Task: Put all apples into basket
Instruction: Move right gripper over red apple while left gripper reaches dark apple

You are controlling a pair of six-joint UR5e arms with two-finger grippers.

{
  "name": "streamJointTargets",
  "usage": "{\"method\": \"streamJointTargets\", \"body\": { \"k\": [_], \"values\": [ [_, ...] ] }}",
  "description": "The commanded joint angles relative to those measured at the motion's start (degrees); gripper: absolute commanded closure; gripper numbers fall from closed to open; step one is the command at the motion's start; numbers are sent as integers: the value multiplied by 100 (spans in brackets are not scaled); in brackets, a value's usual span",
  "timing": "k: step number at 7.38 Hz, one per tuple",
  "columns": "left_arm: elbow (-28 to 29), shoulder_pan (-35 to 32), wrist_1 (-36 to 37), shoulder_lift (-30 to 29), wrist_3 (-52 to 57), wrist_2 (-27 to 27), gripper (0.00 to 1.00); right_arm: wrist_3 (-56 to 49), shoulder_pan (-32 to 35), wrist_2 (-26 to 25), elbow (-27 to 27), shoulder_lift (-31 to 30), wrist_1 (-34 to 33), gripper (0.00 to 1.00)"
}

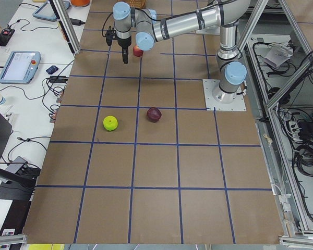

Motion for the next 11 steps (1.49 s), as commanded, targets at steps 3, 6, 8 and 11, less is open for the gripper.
{"method": "streamJointTargets", "body": {
  "k": [3, 6, 8, 11],
  "values": [
    [-963, 2237, -219, 277, 3391, 489, 0, 1728, 1168, 130, -620, 1542, -1573, 0],
    [-1212, 2726, -35, 147, 4993, 259, 0, 2967, 1750, 156, -1122, 2572, -2214, 0],
    [-1465, 2744, 166, 102, 5076, 250, 0, 3234, 1969, 139, -1229, 3021, -2337, 0],
    [-2326, 2753, 1604, -74, 5032, 250, 0, 3244, 1997, 130, -1212, 3469, -2681, 0]
  ]
}}
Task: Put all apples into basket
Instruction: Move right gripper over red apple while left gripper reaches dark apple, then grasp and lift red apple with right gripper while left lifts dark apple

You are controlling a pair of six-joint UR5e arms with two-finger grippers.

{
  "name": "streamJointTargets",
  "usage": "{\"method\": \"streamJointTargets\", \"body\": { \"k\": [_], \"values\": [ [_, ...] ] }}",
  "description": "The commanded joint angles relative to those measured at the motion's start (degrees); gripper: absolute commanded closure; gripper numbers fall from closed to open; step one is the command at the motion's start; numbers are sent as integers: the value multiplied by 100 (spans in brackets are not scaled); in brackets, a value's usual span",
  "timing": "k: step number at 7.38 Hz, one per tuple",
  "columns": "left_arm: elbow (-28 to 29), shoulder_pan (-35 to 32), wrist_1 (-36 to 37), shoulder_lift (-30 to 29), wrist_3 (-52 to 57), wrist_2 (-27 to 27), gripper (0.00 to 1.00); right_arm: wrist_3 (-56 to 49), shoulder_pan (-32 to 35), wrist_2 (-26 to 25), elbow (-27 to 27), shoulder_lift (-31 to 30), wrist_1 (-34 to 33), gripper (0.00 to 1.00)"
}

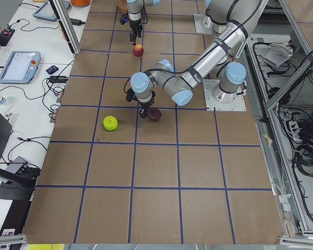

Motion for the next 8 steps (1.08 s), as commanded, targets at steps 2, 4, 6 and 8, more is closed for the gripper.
{"method": "streamJointTargets", "body": {
  "k": [2, 4, 6, 8],
  "values": [
    [-451, -4, 938, -115, -72, 2, 52, 19, 3, -80, 50, 280, -84, 0],
    [-416, -135, 896, 164, -1008, 38, 98, 167, 11, -46, 32, 482, -111, 7],
    [283, -703, 15, 481, -1781, -14, 98, 186, -15, 25, -47, 466, -41, 100],
    [1041, -1974, -370, 185, -4051, -295, 98, 116, -207, -28, -265, 107, 456, 100]
  ]
}}
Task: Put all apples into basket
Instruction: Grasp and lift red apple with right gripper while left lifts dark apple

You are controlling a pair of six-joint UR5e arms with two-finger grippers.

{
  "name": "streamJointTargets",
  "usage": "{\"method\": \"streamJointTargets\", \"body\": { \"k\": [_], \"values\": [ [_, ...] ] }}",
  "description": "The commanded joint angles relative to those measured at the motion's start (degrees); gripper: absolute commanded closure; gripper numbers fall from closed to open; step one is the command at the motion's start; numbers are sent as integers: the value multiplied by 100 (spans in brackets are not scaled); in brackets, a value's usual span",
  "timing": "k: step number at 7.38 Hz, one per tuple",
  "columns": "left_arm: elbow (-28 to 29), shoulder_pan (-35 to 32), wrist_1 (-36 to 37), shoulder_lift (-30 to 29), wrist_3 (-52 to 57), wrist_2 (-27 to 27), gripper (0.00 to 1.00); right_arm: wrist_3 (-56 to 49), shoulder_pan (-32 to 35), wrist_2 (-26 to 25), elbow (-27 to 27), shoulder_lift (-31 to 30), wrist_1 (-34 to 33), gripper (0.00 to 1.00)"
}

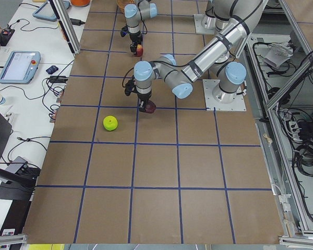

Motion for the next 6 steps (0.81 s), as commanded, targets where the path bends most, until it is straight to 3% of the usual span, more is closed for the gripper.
{"method": "streamJointTargets", "body": {
  "k": [1, 3, 6],
  "values": [
    [645, -1472, -59, -401, -2395, -158, 98, -448, -395, 3, -377, -585, 1085, 100],
    [1137, -2362, 502, -981, -3509, -254, 98, -1510, -1289, -5, -424, -1095, 2037, 100],
    [1474, -3445, 1346, -1720, -4581, -273, 97, -3433, -3010, -119, -388, -1432, 2428, 100]
  ]
}}
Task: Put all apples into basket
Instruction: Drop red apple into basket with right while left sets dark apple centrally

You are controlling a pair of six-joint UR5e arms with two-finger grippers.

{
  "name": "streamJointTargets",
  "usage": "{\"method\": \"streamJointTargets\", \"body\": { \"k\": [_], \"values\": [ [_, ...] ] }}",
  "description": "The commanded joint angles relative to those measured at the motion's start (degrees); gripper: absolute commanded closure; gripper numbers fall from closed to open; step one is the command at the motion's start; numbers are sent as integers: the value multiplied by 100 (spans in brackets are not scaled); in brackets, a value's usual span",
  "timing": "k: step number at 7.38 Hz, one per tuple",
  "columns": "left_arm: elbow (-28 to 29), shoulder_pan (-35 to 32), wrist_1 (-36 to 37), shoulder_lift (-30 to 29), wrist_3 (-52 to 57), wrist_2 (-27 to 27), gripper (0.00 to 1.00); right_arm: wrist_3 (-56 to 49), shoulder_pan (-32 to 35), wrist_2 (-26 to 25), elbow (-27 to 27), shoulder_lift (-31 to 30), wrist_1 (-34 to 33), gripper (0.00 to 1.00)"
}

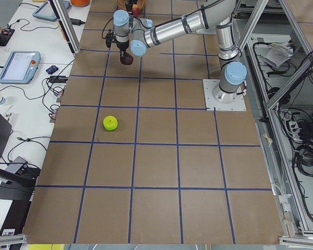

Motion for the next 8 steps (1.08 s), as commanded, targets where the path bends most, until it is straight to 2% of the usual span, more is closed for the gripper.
{"method": "streamJointTargets", "body": {
  "k": [1, 2, 4, 5, 6, 7, 8],
  "values": [
    [31, -681, 479, -400, -1115, 2, 97, -1699, -1344, -38, 11, -60, 24, 100],
    [91, -831, 471, -437, -1130, 71, 96, -2517, -1706, -308, 11, 28, -29, 100],
    [-4, -1068, 472, -559, -1785, 46, 94, -3749, -2287, -670, 2, 195, -667, 100],
    [65, -1174, 471, -508, -1867, 98, 63, -4191, -2499, -724, 2, 378, -1010, 100],
    [-21, -1176, 480, -560, -2059, 38, 1, -4587, -2753, -742, 2, 572, -1283, 100],
    [73, -1176, 419, -499, -2096, 20, 0, -4887, -2973, -724, -15, 765, -1373, 100],
    [118, -1080, 349, -325, -1966, 54, 0, -5064, -3071, -733, -7, 1019, -1853, 100]
  ]
}}
